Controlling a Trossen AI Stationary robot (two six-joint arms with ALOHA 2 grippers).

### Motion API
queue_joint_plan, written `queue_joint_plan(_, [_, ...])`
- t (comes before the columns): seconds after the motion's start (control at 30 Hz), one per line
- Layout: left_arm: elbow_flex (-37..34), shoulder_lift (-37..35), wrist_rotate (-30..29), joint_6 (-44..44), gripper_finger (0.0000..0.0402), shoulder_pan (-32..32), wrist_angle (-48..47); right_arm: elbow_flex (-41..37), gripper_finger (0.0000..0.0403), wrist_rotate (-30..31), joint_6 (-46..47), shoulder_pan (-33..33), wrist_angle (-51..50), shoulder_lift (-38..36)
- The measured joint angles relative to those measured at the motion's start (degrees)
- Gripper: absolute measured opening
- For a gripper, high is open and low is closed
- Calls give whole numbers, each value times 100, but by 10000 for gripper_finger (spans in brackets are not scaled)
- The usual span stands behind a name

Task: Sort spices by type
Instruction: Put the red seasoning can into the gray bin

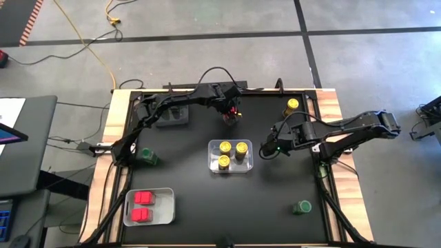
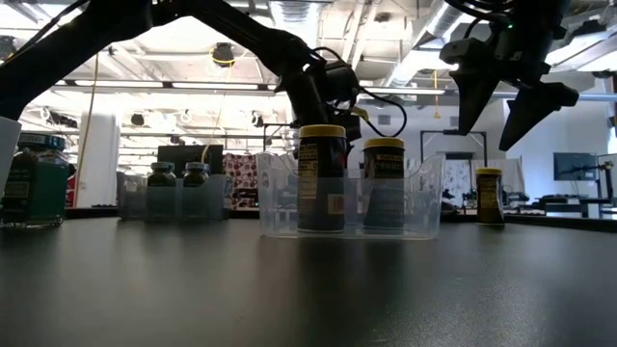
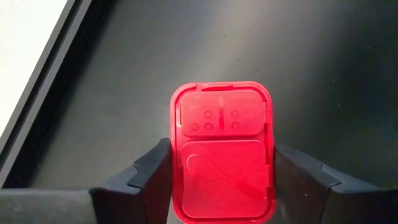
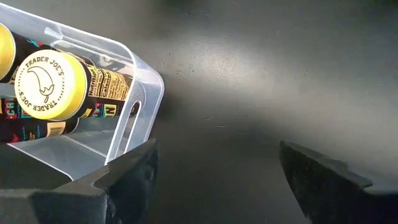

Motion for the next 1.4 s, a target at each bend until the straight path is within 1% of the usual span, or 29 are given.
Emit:
queue_joint_plan(0.13, [0,-10,-21,-4,216,0,-5,0,356,0,-29,0,4,0])
queue_joint_plan(0.2, [9,-24,-160,-11,216,0,-52,0,356,0,-31,1,9,0])
queue_joint_plan(0.27, [221,-28,-267,-102,216,1,-348,0,356,0,-46,26,13,0])
queue_joint_plan(0.4, [734,-165,-301,-197,216,11,-749,0,356,2,-256,206,15,0])
queue_joint_plan(0.5, [1110,-324,-279,-310,216,-2,-1129,0,356,4,-311,483,9,0])
queue_joint_plan(0.63, [1405,-723,-219,-386,216,-83,-1629,0,356,10,-264,964,-159,0])
queue_joint_plan(0.77, [1429,-1320,-25,-588,216,-150,-1976,0,356,35,-41,1474,-321,0])
queue_joint_plan(0.83, [1429,-1575,-45,-720,216,-232,-2193,0,356,61,9,1740,-309,0])
queue_joint_plan(0.93, [1425,-1925,-46,-833,217,-473,-2406,0,356,348,54,2172,-210,30])
queue_joint_plan(1.03, [1425,-2147,-70,-697,217,-839,-2603,-199,356,650,78,2576,293,39])
queue_joint_plan(1.13, [1423,-2234,-105,-729,217,-1269,-2779,-677,356,655,45,2855,1269,47])
queue_joint_plan(1.27, [1417,-2253,-303,-975,217,-1866,-3077,-1257,356,656,204,3208,2601,48])
queue_joint_plan(1.3, [1416,-2253,-374,-1004,217,-2012,-3169,-1327,356,660,212,3290,2809,48])
queue_joint_plan(1.4, [1416,-2264,-667,-1045,217,-2432,-3408,-1351,356,828,216,3525,3020,48])
